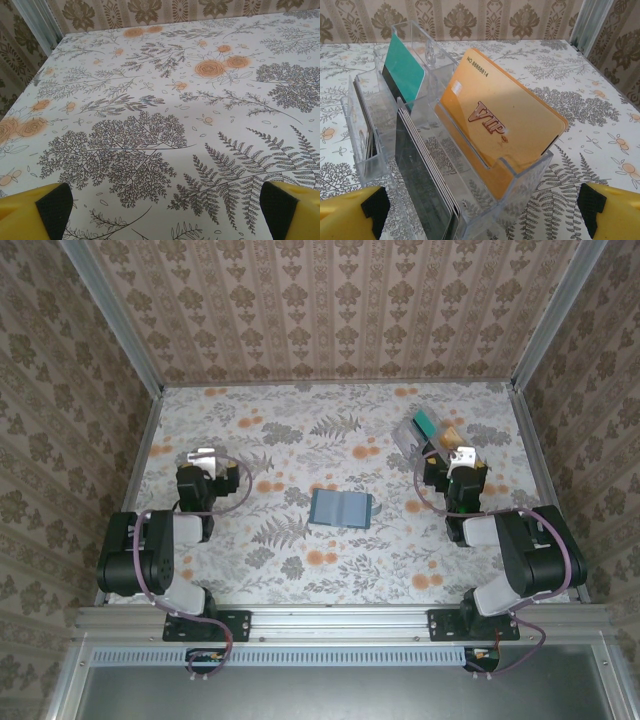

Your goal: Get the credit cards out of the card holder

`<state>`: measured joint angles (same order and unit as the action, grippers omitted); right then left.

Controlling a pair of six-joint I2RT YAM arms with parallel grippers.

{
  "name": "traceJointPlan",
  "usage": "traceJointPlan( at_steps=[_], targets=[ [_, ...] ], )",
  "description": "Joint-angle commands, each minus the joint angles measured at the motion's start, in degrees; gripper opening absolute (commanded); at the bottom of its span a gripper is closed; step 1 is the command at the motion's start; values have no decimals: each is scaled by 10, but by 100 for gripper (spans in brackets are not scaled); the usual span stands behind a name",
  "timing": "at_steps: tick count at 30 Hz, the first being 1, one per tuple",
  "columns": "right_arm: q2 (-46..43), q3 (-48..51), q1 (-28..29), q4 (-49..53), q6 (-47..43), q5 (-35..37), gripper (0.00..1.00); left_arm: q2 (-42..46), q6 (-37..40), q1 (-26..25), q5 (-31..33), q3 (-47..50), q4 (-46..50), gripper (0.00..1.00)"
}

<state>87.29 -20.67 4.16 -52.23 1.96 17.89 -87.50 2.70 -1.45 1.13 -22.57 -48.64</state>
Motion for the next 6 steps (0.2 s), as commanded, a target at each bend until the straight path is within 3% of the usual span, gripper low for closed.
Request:
traceJointPlan(
  at_steps=[1, 6],
  targets=[
    [5, -14, -3, 4, 12, -12, 100, -6, 4, 9, -24, -16, 15, 100],
    [2, -2, -3, -14, 10, -16, 100, -6, 6, 5, -17, -13, 8, 100]
  ],
)
